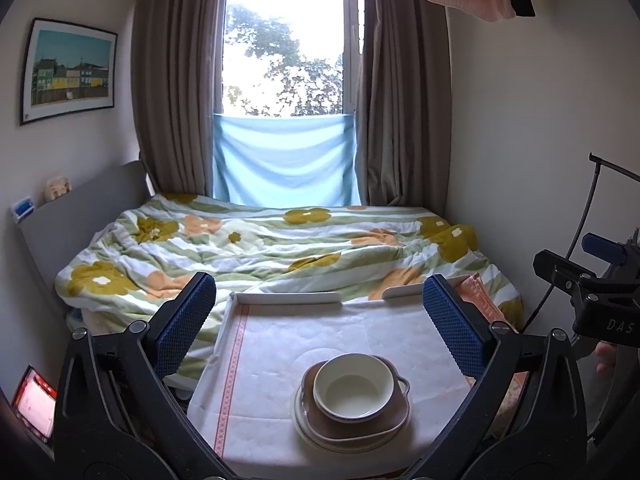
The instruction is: Organize plates and bowls
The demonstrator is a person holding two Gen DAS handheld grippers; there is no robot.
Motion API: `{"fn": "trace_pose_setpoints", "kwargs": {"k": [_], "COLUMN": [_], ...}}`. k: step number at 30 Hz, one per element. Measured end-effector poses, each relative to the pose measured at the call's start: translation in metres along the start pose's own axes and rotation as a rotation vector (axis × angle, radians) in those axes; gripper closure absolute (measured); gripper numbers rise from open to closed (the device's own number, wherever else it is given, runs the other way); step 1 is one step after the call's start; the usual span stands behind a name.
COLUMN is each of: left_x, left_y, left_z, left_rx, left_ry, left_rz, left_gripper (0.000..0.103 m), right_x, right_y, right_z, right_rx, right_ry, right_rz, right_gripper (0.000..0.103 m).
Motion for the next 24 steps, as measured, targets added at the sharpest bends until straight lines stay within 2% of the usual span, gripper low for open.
{"fn": "trace_pose_setpoints", "kwargs": {"k": [24], "left_x": [0.0023], "left_y": [0.0013], "left_z": [-0.0016], "left_rx": [0.001], "left_ry": [0.004], "left_rz": [0.008], "left_gripper": [0.0], "right_x": [0.0022], "right_y": [-0.0001], "right_z": [0.0007], "right_rx": [-0.016], "right_ry": [0.006], "right_rz": [0.006], "right_gripper": [0.0]}}
Point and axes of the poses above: each gripper's, at about its wrist camera, not at the fingertips, and z roughly the way its jaws point, y to its right, x to its top, the point moved 4 cm from there along z, roughly the way its jaws point, and after that the axes turned 2 degrees about x, right-handed, at the moved point
